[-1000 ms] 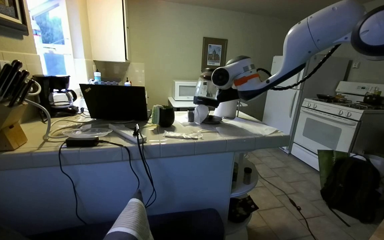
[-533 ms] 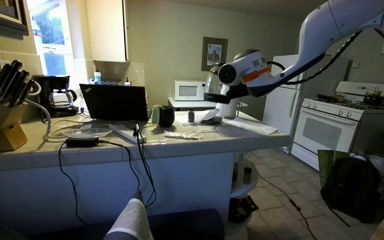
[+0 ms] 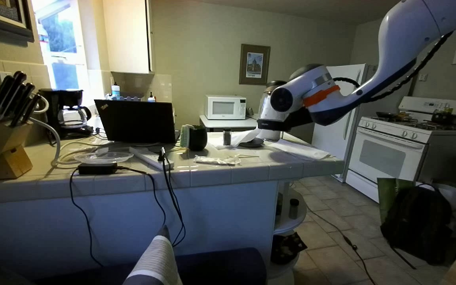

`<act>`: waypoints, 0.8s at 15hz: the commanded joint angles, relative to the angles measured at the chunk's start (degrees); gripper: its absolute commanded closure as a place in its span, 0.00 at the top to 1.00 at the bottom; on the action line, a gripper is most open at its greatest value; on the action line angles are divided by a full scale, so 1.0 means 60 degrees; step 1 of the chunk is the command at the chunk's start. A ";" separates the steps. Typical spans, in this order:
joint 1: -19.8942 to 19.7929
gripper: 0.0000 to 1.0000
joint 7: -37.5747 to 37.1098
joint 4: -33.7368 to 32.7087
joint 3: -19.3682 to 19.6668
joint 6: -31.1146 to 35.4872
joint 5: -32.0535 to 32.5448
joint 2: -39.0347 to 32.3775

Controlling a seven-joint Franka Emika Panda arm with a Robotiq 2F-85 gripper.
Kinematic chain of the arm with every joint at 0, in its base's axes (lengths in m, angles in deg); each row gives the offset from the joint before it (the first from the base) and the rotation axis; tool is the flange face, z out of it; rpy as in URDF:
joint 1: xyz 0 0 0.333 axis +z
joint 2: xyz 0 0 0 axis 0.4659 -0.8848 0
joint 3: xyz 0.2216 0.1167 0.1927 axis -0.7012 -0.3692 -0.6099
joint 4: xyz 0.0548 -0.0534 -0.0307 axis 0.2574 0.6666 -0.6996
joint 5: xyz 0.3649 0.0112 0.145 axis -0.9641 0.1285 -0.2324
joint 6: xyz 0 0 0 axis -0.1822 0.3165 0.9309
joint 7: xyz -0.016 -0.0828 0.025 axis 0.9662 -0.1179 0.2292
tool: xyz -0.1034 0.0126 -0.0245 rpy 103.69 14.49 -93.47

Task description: Move the coffee pot to the right edge of the counter

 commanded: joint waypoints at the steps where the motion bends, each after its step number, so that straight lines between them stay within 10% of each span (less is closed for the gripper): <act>1: -0.0049 0.15 -0.0926 0.0979 -0.0088 -0.0876 0.0035 0.0918; 12: -0.0458 0.15 -0.1724 0.1589 0.0149 -0.1865 0.0156 0.0388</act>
